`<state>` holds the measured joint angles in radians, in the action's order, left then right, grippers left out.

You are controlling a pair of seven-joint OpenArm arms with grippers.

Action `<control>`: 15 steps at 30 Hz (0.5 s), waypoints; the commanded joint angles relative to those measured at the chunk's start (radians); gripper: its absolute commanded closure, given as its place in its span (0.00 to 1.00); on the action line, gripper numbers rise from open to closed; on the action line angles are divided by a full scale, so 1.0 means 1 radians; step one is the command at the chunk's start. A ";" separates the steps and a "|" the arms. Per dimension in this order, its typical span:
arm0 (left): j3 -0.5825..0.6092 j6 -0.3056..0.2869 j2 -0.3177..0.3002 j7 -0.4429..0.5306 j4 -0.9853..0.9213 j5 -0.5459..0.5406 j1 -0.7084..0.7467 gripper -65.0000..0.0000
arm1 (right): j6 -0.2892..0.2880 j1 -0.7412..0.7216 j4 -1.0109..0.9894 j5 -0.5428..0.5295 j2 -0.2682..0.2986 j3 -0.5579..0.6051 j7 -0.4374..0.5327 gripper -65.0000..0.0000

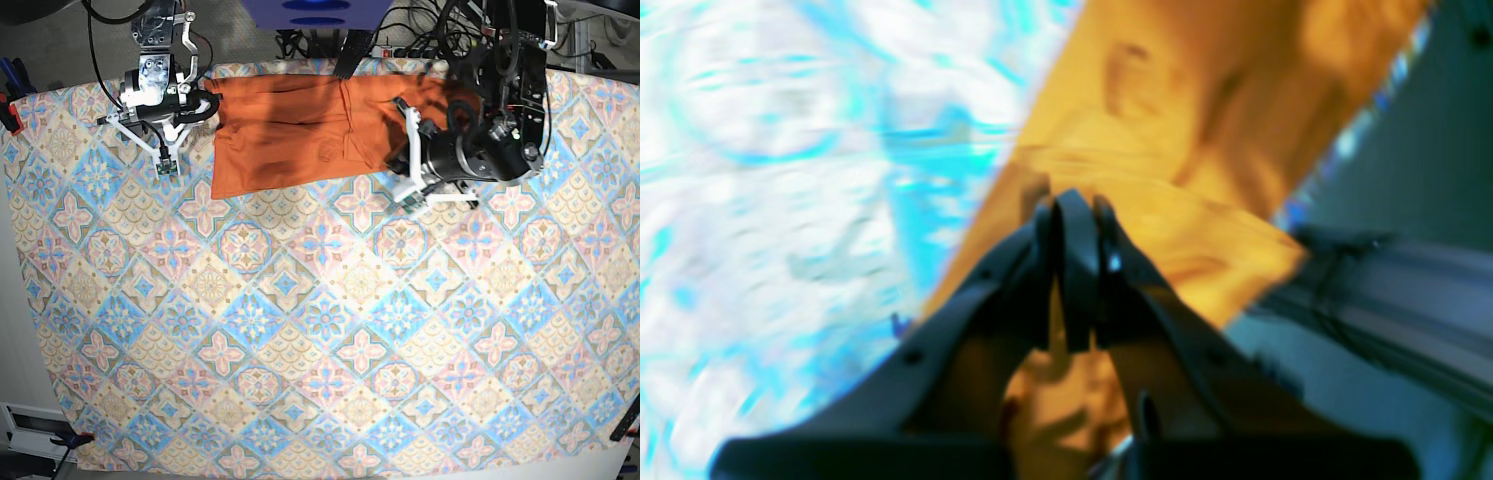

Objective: Fold the T-shirt properly
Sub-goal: 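Drag the strip end with the left gripper toward the shirt's middle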

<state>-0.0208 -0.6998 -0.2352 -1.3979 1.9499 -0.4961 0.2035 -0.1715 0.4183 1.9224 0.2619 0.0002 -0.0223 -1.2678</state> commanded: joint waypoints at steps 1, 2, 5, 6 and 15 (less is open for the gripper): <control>-0.046 0.002 -0.036 0.002 0.016 -0.006 0.011 0.99 | 0.003 -0.002 0.016 0.006 0.002 -0.003 0.004 0.53; -0.069 0.002 -0.049 0.002 0.016 -0.009 0.012 0.99 | 0.003 -0.002 0.016 0.006 0.002 -0.003 0.006 0.53; -0.090 0.002 -0.091 0.002 0.015 -0.003 0.043 0.99 | 0.003 -0.002 0.018 0.006 0.002 0.000 0.009 0.53; -0.097 0.002 -0.109 0.002 0.015 -0.006 0.063 0.99 | 0.003 -0.005 0.019 0.006 0.001 0.002 0.020 0.53; -0.207 0.002 -0.123 0.027 0.012 -0.002 0.199 0.97 | 0.003 -0.006 0.025 0.000 -0.045 0.086 0.127 0.50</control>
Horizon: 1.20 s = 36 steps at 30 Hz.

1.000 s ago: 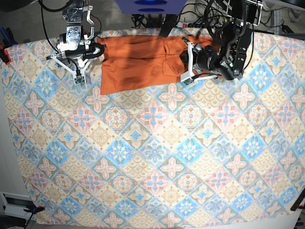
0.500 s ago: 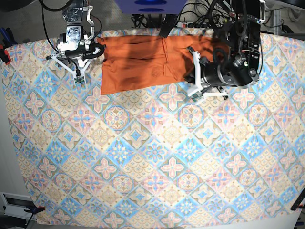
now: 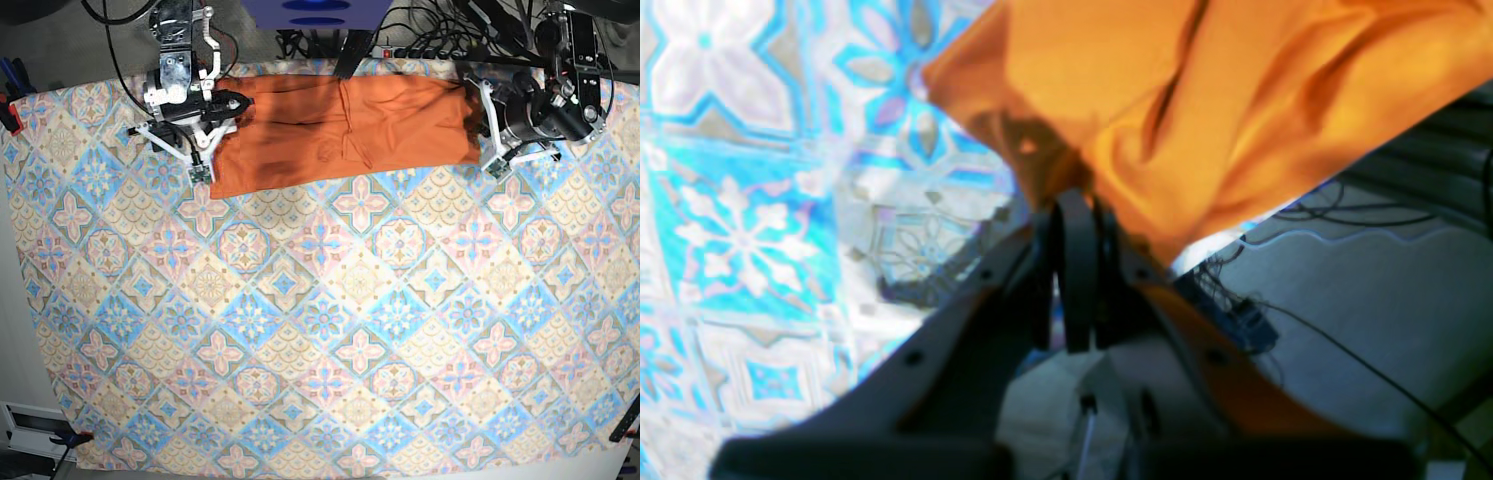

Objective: Fold the T-shirt properly
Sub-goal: 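Drag the strip end with the left gripper toward the shirt's middle, then grasp the strip's other end with the right gripper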

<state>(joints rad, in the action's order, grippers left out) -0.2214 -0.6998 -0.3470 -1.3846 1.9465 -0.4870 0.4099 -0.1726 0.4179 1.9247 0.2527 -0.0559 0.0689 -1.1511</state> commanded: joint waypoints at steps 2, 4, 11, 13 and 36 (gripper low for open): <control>-0.008 0.002 -0.011 0.012 0.011 -0.009 -0.007 0.91 | 0.003 -0.020 0.032 0.009 0.003 0.010 0.016 0.43; -0.006 0.002 -0.011 0.014 -0.008 -0.009 -0.015 0.84 | 0.003 -0.044 0.042 0.010 0.000 0.045 -0.023 0.34; 0.000 0.002 -0.008 0.018 -0.023 0.093 -0.016 0.77 | 0.003 -0.153 0.057 0.015 0.000 0.061 -0.200 0.21; 0.000 0.002 -0.008 0.020 -0.023 0.109 -0.018 0.77 | 0.003 -0.184 0.065 0.015 -0.011 0.035 -0.245 0.21; -0.045 0.002 -0.037 0.092 -0.025 0.276 -0.061 0.77 | 0.003 -0.236 0.081 -0.385 -0.077 -0.292 -0.245 0.20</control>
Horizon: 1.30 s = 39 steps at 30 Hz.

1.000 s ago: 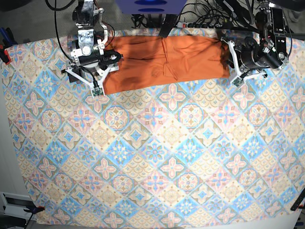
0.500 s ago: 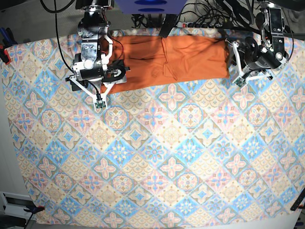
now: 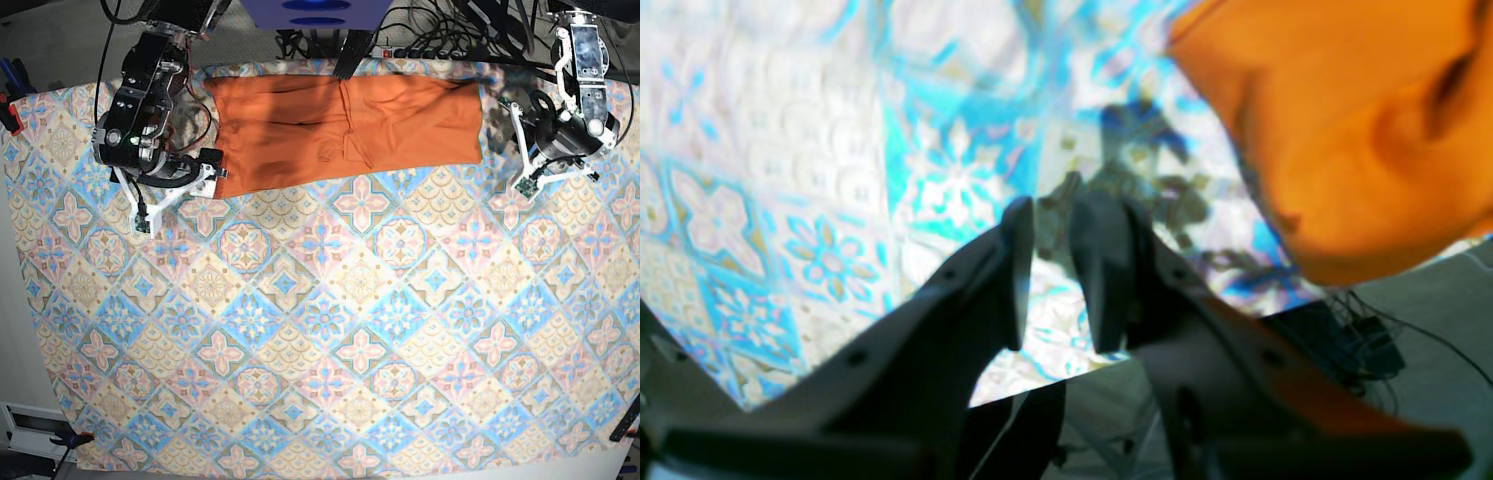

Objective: Fold the T-shirt properly
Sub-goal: 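Grasp the strip's other end with the right gripper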

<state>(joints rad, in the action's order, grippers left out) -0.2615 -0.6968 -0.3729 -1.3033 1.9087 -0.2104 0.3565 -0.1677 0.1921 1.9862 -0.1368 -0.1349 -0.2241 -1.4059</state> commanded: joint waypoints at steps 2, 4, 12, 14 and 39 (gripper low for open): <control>-0.006 -0.001 -0.011 0.011 0.012 0.001 -0.026 0.77 | -0.002 0.004 0.020 -0.090 0.033 0.001 0.010 0.20; -0.032 -0.001 -0.013 0.011 0.012 0.002 -0.029 0.77 | 0.000 0.030 0.020 -0.175 0.050 -0.007 0.010 0.20; -0.127 -0.001 -0.018 0.011 0.012 0.002 -0.030 0.77 | 0.000 0.085 0.014 -0.396 0.125 -0.173 0.010 0.20; -0.123 -0.001 -0.031 0.011 0.012 0.002 -0.029 0.77 | 0.000 0.112 0.014 -0.435 0.128 -0.173 0.010 0.20; -0.158 -0.001 -0.036 0.011 0.012 0.002 -0.007 0.77 | 0.000 0.205 -0.192 -0.381 0.152 0.110 0.279 0.20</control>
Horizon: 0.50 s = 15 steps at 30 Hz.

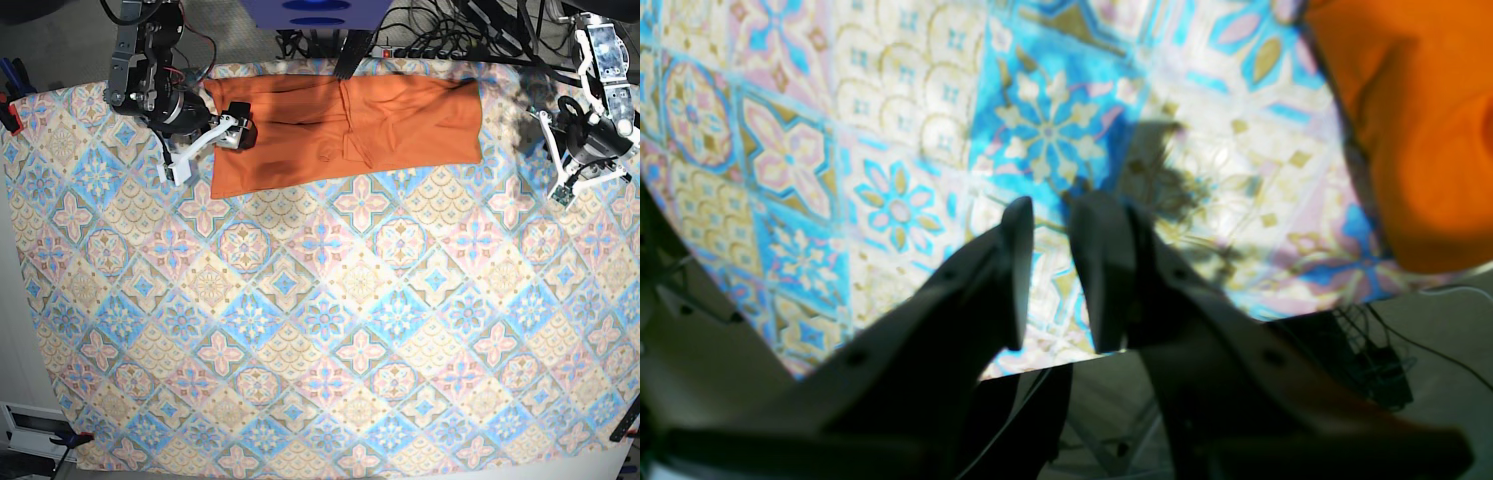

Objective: Fold the T-shirt properly
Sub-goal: 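Grasp the strip's other end with the right gripper, then lift the strip end with the right gripper and fold it toward the left gripper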

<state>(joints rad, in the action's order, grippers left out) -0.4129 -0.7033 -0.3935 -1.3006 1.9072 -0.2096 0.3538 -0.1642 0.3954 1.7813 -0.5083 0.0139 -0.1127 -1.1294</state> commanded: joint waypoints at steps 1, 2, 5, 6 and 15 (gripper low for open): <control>-0.007 0.005 -0.015 0.008 0.013 0.002 -0.005 0.77 | -0.004 0.001 -0.001 0.001 0.002 0.006 0.010 0.20; -0.007 0.005 -0.015 0.008 0.013 0.002 -0.005 0.77 | -0.004 0.001 -0.011 0.006 0.002 0.017 0.021 0.20; -0.007 0.005 -0.015 0.008 0.013 0.002 -0.005 0.77 | -0.004 0.001 -0.030 0.009 0.002 0.075 0.061 0.20; -0.007 0.005 -0.015 0.008 0.013 0.002 -0.006 0.77 | -0.004 0.001 -0.031 0.010 0.002 0.086 0.070 0.20; -0.007 0.005 -0.009 0.048 0.012 0.152 -0.006 0.77 | -0.005 -0.020 -0.120 0.006 0.001 0.109 0.081 0.20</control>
<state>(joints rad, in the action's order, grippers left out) -0.4126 -0.7040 -0.3862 -1.2636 1.9068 -0.0582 0.3519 -0.1772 0.3798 1.6676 -0.5205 0.0181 -0.0082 -1.0477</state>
